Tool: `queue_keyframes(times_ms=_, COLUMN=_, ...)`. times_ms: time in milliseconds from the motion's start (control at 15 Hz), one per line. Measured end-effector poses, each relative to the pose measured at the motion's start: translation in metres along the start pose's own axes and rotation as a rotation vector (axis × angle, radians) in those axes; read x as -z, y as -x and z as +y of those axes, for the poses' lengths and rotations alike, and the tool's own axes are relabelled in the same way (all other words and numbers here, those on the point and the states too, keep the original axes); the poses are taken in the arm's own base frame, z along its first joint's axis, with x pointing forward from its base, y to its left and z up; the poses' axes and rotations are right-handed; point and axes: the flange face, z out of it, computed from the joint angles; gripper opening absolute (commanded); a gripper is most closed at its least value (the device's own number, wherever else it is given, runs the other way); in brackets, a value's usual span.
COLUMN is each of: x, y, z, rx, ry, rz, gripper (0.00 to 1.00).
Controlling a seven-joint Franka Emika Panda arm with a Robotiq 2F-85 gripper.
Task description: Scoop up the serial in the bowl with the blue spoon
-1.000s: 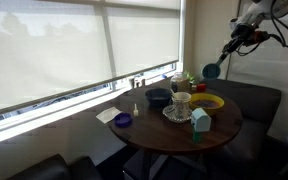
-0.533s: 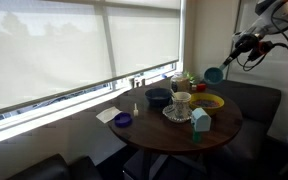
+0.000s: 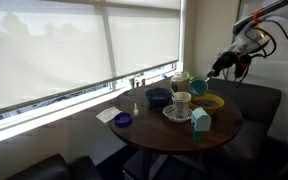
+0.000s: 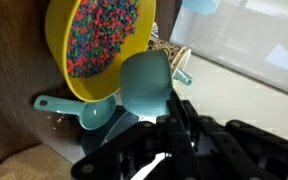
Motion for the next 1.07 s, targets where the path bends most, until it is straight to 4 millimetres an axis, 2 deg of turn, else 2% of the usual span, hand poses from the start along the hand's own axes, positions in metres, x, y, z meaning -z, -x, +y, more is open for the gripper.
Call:
queue_keyframes(times_ms=267, x=-0.014, y=0.003, z=0.025, rx=-0.168, ry=-0.010, rz=-0.029, gripper=0.02)
queue_keyframes(times_ms=333, x=-0.016, y=0.004, z=0.029, rx=-0.194, ry=-0.009, rz=-0.034, gripper=0.34)
queue_keyframes(times_ms=400, x=-0.016, y=0.004, z=0.032, rx=-0.218, ry=-0.008, rz=-0.038, gripper=0.35)
queue_keyframes(times_ms=733, x=-0.012, y=0.006, z=0.039, rx=-0.282, ry=0.008, rz=-0.048, gripper=0.68)
queue_keyframes(times_ms=867, x=0.006, y=0.008, z=0.035, rx=-0.261, ry=0.072, rz=-0.072, gripper=0.82)
queue_keyframes(times_ms=1000, x=0.043, y=0.015, z=0.020, rx=-0.207, ry=0.170, rz=-0.084, gripper=0.97)
queue_keyframes(times_ms=1067, x=0.065, y=0.021, z=0.006, rx=-0.174, ry=0.218, rz=-0.079, gripper=0.99)
